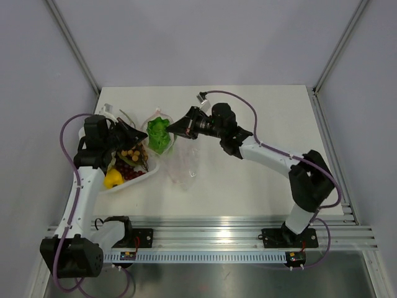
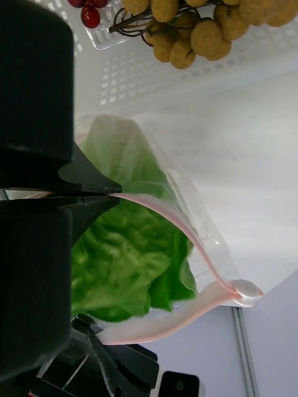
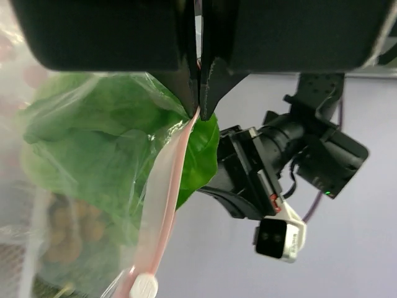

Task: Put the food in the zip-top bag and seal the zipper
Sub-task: Adjust the zipper food storage bag at the center of the board.

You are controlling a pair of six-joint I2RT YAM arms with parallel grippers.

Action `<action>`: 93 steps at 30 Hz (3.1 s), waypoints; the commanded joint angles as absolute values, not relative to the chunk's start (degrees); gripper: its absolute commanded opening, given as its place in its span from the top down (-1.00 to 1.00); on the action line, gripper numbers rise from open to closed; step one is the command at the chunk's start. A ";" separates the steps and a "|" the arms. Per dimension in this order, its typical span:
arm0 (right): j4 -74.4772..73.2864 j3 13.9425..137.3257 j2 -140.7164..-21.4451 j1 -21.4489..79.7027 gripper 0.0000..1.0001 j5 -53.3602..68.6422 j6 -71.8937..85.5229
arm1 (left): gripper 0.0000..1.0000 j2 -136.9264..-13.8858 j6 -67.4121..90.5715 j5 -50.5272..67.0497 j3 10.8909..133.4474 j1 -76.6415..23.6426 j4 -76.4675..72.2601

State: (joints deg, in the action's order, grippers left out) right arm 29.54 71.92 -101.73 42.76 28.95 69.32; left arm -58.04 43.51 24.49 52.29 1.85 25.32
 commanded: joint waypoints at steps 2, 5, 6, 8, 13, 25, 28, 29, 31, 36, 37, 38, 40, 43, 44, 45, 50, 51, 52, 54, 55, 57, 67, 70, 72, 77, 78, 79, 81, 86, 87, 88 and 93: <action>4.50 77.51 -89.84 42.71 1.00 18.55 50.99 | 1.00 -59.06 37.97 22.06 60.36 -1.56 29.18; 1.85 80.33 -86.40 42.71 1.00 17.84 47.64 | 1.00 -60.82 37.27 20.57 64.75 -5.35 30.76; 1.67 80.68 -85.61 42.71 1.00 17.93 46.68 | 1.00 -60.91 37.27 19.35 65.56 -6.41 30.76; 0.36 80.60 -83.77 42.63 1.00 17.05 45.62 | 1.00 -61.17 37.00 18.02 67.58 -9.04 30.67; -2.46 74.64 -82.18 42.45 1.00 13.01 43.86 | 1.00 -66.96 36.39 17.05 66.45 -15.36 28.22; -6.43 76.66 -75.43 41.84 1.00 11.00 39.20 | 1.00 -66.01 39.11 20.74 76.02 -23.72 22.94; -5.54 69.29 -73.31 41.75 1.00 7.75 39.20 | 1.00 -68.18 39.03 20.92 72.79 -25.30 20.92; -5.45 67.52 -73.39 41.66 1.00 7.13 39.29 | 1.00 -69.51 38.94 20.83 69.73 -25.49 21.00; -5.45 63.05 -74.87 41.31 1.00 5.72 40.51 | 1.00 -73.10 39.72 21.70 65.41 -26.19 19.61; -6.59 65.20 -73.23 40.25 1.00 7.03 39.56 | 1.00 -72.16 36.41 21.45 73.60 -29.09 22.91; -6.94 66.08 -72.52 40.25 1.00 6.94 38.77 | 1.00 -71.72 35.60 21.97 75.91 -29.44 24.16; -7.99 66.88 -71.90 40.25 1.00 6.68 38.06 | 1.00 -70.67 35.07 22.41 76.98 -29.62 24.78; -8.44 66.89 -70.23 40.25 0.99 6.07 36.13 | 1.00 -69.26 35.33 22.15 75.25 -29.71 23.74; -8.26 62.76 -70.66 40.08 1.00 2.91 36.21 | 1.00 -71.18 35.68 21.71 71.73 -29.71 22.93; -10.61 62.67 -71.45 39.38 1.00 2.55 36.65 | 1.00 -73.19 35.60 22.49 72.41 -29.71 23.98; -11.85 64.15 -72.50 39.11 1.00 3.51 37.43 | 1.00 -73.73 35.51 24.41 73.55 -29.79 24.26; -13.00 71.27 -68.83 38.93 1.00 4.66 34.11 | 1.00 -74.35 31.83 23.73 90.39 -29.88 29.77; -13.53 73.37 -67.25 38.94 1.00 3.88 32.62 | 1.00 -74.53 31.03 23.82 92.70 -29.88 30.75; -13.97 73.74 -66.28 38.94 1.00 3.43 32.00 | 1.00 -74.53 30.42 23.91 93.86 -29.88 31.37; -14.50 72.09 -63.48 38.93 1.00 0.64 30.94 | 1.00 -74.09 29.71 24.52 92.30 -29.79 30.94; -14.50 70.85 -62.50 38.94 1.00 0.01 30.68 | 1.00 -73.57 29.71 24.52 90.46 -29.79 30.24; -15.29 67.00 -61.00 38.94 1.00 -4.99 30.94 | 1.00 -73.30 29.88 25.31 82.84 -29.79 27.61; -22.84 71.09 -63.89 38.94 1.00 -10.37 25.58 | 1.00 -80.42 21.71 28.03 81.54 -29.79 32.26; -23.03 76.28 -64.86 38.94 1.00 -10.02 23.82 | 1.00 -80.33 22.67 30.05 84.63 -29.79 31.12; -22.85 78.48 -64.60 38.94 1.00 -9.41 22.94 | 1.00 -80.59 22.41 31.28 87.70 -29.79 31.20; -19.69 76.21 -63.54 38.94 1.00 -6.78 24.16 | 1.00 -81.12 19.87 31.20 85.89 -29.79 33.31; -19.60 75.85 -63.81 38.94 1.00 -6.25 24.52 | 1.00 -80.86 19.34 31.46 84.91 -29.62 33.31; -20.64 75.76 -64.42 38.94 1.00 -5.37 25.04 | 1.00 -80.08 18.29 31.29 83.51 -29.53 33.57; -21.09 74.71 -66.00 39.02 1.00 -2.03 26.10 | 1.00 -79.11 17.58 29.10 79.64 -29.18 33.31; -16.09 67.86 -69.94 39.02 1.00 3.85 29.52 | 1.00 -78.92 14.33 28.03 73.13 -26.20 33.75; -16.00 67.94 -70.83 39.02 1.00 5.00 29.53 | 1.00 -79.01 13.72 28.39 72.60 -24.89 34.10; -16.78 68.29 -71.88 39.02 1.00 6.31 29.44 | 1.00 -79.01 13.10 28.56 72.51 -24.44 34.62; -15.13 70.22 -74.79 39.29 1.00 10.11 30.14 | 0.76 -78.31 13.27 25.49 75.93 -23.12 36.12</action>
